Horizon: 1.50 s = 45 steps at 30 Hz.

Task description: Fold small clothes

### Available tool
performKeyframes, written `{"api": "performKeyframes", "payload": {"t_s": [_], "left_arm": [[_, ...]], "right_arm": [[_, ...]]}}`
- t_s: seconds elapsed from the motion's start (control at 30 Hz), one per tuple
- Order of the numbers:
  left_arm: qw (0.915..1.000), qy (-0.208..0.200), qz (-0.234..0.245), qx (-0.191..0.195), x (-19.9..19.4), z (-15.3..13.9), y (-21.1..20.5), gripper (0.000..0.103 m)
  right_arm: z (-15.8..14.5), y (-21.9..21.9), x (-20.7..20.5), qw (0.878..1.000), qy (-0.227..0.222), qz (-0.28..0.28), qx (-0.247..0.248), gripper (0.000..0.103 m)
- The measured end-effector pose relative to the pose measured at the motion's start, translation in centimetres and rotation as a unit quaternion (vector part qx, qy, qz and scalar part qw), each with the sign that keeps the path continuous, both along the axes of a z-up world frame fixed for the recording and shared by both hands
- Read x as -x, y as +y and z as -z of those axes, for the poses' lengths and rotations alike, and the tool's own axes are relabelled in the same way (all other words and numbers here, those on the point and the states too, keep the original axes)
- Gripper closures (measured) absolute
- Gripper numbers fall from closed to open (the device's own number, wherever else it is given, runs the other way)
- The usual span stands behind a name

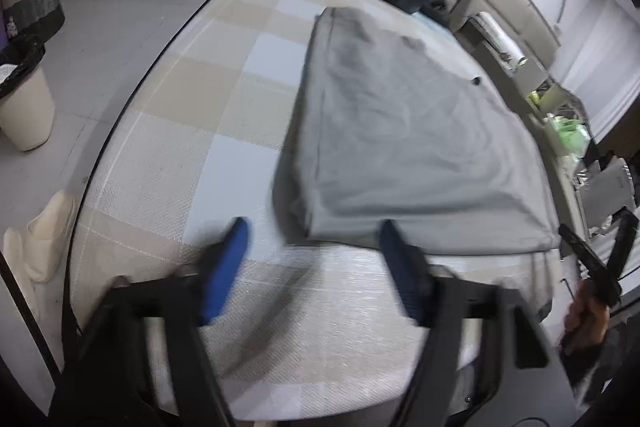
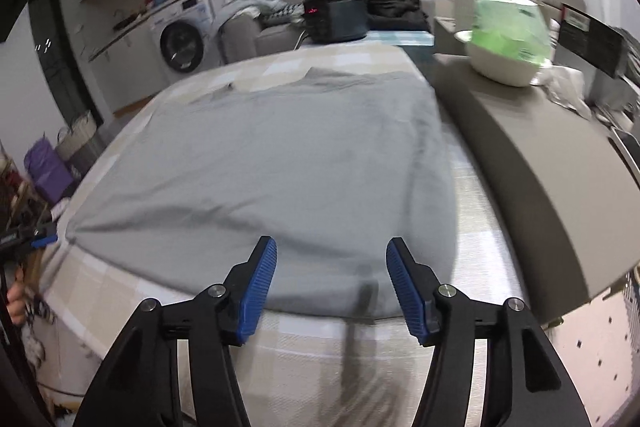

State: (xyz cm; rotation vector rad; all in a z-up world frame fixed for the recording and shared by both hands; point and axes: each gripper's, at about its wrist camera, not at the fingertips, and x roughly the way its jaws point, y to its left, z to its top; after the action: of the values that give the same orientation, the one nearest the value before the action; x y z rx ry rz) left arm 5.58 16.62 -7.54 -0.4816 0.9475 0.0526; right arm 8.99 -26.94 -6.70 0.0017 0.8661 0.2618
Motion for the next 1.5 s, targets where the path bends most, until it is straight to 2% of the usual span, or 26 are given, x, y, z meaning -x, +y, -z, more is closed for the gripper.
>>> {"api": "performKeyframes", "payload": {"t_s": [0.07,0.13,0.17,0.2,0.33,0.47,0.7,0.83,0.93,1.0,1.1,1.13,1.2,1.23,1.27,1.3,1.33,1.37,1.4,1.43,1.47,1.5], "left_arm": [[0.9998,-0.013,-0.013,0.006,-0.1,0.6,0.3,0.062],[0.9994,-0.018,-0.023,0.015,-0.5,1.1,0.5,0.085],[0.9991,-0.019,-0.026,0.028,-0.7,1.4,0.6,0.099],[0.9984,-0.026,-0.029,0.039,-0.7,1.6,0.7,0.100],[0.9980,-0.054,-0.024,0.023,-0.5,0.3,0.2,0.102],[0.9966,-0.076,-0.016,0.026,-0.5,-1.7,0.0,0.102],[0.9955,-0.086,-0.005,0.041,-0.6,-3.4,0.0,0.102],[0.9950,-0.082,-0.007,0.057,-0.6,-3.3,0.5,0.102],[0.9943,-0.082,-0.005,0.067,-0.6,-3.3,0.7,0.102],[0.9943,-0.083,0.002,0.068,-0.6,-3.4,0.6,0.102],[0.9941,-0.083,0.006,0.069,-0.6,-3.4,0.4,0.102],[0.9939,-0.083,0.006,0.072,-0.5,-3.5,0.4,0.102],[0.9939,-0.081,0.007,0.075,-0.4,-3.5,0.6,0.102],[0.9942,-0.078,0.006,0.074,-0.4,-3.5,0.6,0.102],[0.9948,-0.075,0.000,0.070,-0.3,-3.5,0.7,0.101],[0.9954,-0.070,-0.014,0.064,0.0,-3.7,1.0,0.100],[0.9954,-0.068,-0.021,0.064,0.1,-3.8,1.4,0.097],[0.9952,-0.066,-0.027,0.067,0.3,-3.9,1.8,0.083],[0.9946,-0.066,-0.033,0.073,0.5,-3.9,2.2,0.056],[0.9929,-0.074,-0.045,0.082,0.8,-3.9,2.7,0.042],[0.9904,-0.087,-0.058,0.091,1.1,-3.9,3.2,0.026],[0.9881,-0.098,-0.065,0.100,1.2,-3.8,3.5,0.024]], "right_arm": [[0.0,0.2,0.0,1.000,0.001,-0.002,-0.004,0.044],[-0.1,0.3,0.0,1.000,-0.001,-0.001,-0.006,0.044],[-0.1,0.4,0.0,1.000,0.000,0.000,-0.006,0.044],[-0.1,0.5,0.1,1.000,0.002,0.000,-0.009,0.044],[-0.3,2.7,0.1,1.000,0.002,-0.030,-0.008,0.043],[-0.2,8.4,0.7,0.995,-0.006,-0.099,-0.019,0.033],[0.7,22.0,2.4,0.969,-0.019,-0.246,0.008,0.029],[1.7,27.6,3.3,0.955,-0.018,-0.295,0.029,0.029],[3.4,31.0,3.6,0.945,-0.008,-0.320,0.068,0.029],[4.3,32.8,3.4,0.945,-0.014,-0.311,0.100,0.029],[4.3,34.0,2.8,0.951,-0.026,-0.287,0.110,0.029],[4.2,34.6,2.6,0.951,-0.038,-0.281,0.126,0.035],[4.3,35.4,2.2,0.951,-0.049,-0.271,0.141,0.058],[4.3,35.6,1.7,0.953,-0.044,-0.267,0.138,0.082],[4.2,35.5,1.2,0.955,-0.045,-0.263,0.130,0.097],[3.8,35.2,0.9,0.958,-0.046,-0.258,0.120,0.098],[2.8,34.2,0.2,0.964,-0.044,-0.247,0.086,0.098],[2.2,33.3,-0.3,0.969,-0.040,-0.237,0.054,0.099],[1.6,32.2,-0.9,0.974,-0.033,-0.224,0.023,0.099],[0.9,30.8,-1.8,0.977,-0.024,-0.209,-0.021,0.099],[0.5,29.9,-2.3,0.979,-0.021,-0.199,-0.041,0.099],[0.0,29.2,-2.9,0.980,-0.023,-0.192,-0.055,0.099]]}}
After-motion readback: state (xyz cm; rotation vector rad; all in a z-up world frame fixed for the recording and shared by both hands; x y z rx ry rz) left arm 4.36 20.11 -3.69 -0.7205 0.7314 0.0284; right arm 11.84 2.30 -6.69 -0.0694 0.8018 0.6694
